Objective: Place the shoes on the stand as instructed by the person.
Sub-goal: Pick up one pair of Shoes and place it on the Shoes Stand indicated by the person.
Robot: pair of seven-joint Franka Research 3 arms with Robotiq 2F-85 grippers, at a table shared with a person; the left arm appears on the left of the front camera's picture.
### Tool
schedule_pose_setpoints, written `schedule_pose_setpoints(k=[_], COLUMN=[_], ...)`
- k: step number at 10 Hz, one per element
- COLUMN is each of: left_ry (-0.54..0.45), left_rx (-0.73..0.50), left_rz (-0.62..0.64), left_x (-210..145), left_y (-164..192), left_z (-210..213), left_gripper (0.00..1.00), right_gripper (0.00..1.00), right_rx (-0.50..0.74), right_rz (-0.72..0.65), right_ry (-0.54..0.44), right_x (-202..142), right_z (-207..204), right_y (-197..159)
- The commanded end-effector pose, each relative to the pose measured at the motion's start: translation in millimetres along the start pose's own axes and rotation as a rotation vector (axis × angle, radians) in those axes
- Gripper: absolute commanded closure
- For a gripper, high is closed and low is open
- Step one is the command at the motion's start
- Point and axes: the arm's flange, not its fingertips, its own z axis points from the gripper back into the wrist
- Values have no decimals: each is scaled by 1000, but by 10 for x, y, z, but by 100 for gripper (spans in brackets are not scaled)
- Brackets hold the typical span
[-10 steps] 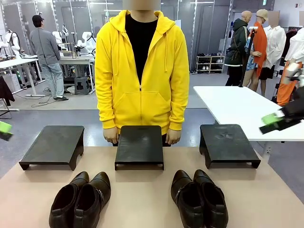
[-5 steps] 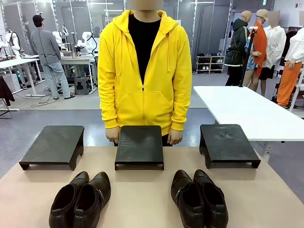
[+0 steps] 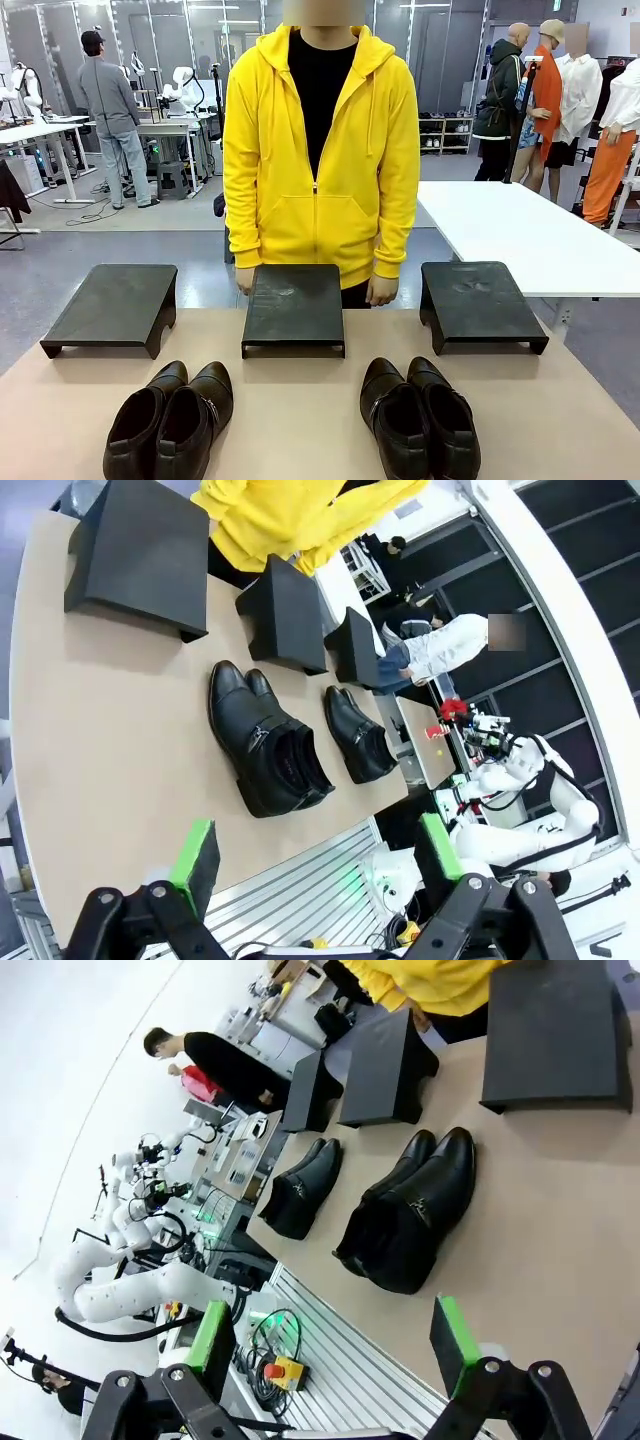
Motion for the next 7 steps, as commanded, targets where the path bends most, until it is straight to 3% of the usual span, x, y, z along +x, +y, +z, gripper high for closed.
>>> schedule_pose_setpoints(k=[1, 2, 7], left_ry=[10, 10, 10], left_rx=[-4, -4, -4], left_rz=[-6, -6, -6], left_x=[-14, -14, -14], left_y=[-1, -1, -1], left_z=[2, 2, 2], left_gripper=[0, 0, 0], right_gripper=[0, 0, 0], right_rx=[-49, 0, 0], right_rz=[-59, 0, 0], right_ry=[-24, 0, 0], right_x=[-11, 0, 0], right_z=[-180, 0, 0], right_y=[41, 0, 0])
